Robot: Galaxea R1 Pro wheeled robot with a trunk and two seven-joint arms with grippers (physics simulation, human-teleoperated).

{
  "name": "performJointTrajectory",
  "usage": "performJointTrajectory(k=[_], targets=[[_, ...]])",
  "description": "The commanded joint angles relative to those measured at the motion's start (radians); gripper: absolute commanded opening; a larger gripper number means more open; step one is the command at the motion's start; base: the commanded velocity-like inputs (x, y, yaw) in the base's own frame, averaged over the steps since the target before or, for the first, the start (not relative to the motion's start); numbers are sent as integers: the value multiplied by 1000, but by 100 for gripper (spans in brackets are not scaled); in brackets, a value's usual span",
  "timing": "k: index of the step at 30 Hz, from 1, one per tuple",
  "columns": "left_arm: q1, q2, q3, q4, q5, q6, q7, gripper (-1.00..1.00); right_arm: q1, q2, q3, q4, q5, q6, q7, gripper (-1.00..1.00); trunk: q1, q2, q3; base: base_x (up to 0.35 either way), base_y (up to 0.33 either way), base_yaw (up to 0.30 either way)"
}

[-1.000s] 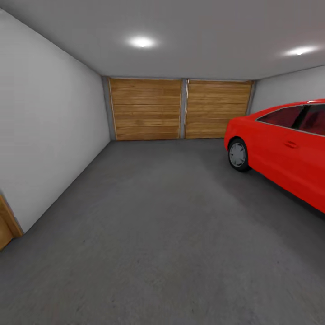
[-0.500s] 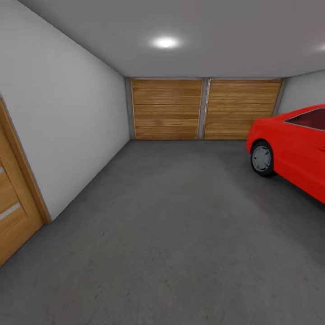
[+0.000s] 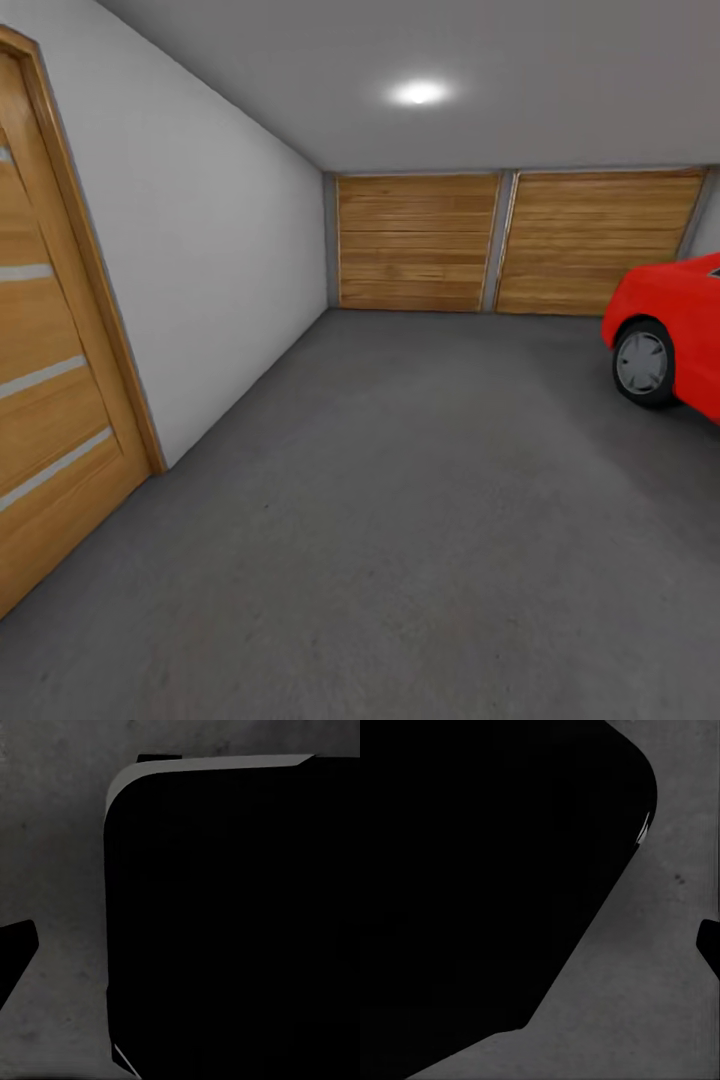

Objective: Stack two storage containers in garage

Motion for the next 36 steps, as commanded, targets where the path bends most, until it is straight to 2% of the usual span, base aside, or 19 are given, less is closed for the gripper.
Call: performJointTrajectory(k=[1, 28, 36], targets=[[0, 0, 1, 0, 1, -2, -1, 100, 0, 0, 2, 0, -1, -3, 0, 100, 0, 0, -1, 0, 0, 277], [0, 0, 1, 0, 1, -2, -1, 100, 0, 0, 2, 0, 0, -3, 0, 100, 0, 0, -1, 0, 0, 276], [0, 1, 0, 0, 1, -1, -1, 100, 0, 0, 3, 0, 2, -3, 0, 100, 0, 0, -1, 44, 0, 69]])
